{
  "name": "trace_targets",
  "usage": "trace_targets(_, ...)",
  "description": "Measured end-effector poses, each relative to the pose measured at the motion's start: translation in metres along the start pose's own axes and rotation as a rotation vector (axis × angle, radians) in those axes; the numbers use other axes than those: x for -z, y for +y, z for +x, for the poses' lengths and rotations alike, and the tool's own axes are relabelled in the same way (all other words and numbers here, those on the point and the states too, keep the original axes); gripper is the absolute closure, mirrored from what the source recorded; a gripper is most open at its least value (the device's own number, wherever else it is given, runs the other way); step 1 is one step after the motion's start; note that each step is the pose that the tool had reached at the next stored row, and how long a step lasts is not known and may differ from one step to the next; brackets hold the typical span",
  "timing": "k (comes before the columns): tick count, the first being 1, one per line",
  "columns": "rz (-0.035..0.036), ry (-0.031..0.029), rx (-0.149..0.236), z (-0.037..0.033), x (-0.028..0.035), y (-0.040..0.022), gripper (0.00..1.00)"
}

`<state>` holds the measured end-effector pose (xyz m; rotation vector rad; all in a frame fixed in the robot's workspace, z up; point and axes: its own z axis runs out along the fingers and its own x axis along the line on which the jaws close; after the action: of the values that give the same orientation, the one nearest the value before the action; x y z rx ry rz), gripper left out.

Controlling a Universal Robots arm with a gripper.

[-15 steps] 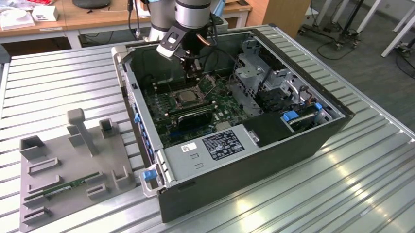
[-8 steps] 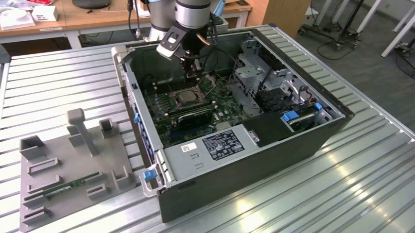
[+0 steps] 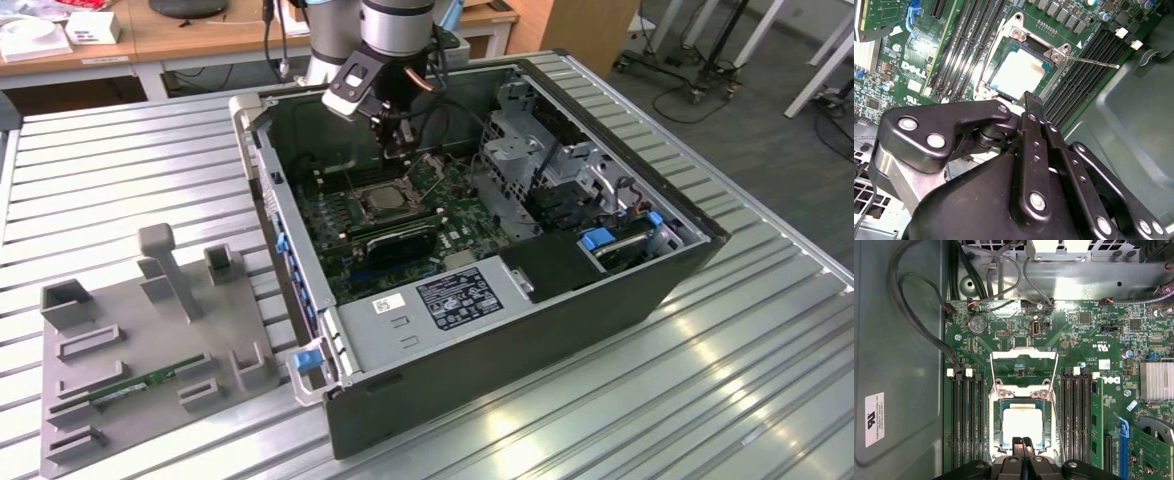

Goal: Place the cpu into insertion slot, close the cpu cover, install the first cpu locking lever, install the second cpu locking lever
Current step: 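Close the cpu cover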

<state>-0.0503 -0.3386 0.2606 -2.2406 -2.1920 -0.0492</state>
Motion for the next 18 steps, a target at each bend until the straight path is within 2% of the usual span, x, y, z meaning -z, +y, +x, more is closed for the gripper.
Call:
trace_targets(11, 0.0000, -0.0001, 0.000, 0.0000, 0.0015, 0.0004, 0.89)
trace_targets(18, 0.0001, -0.0001, 0.000, 0.0002, 0.0013, 0.0093, 0.89)
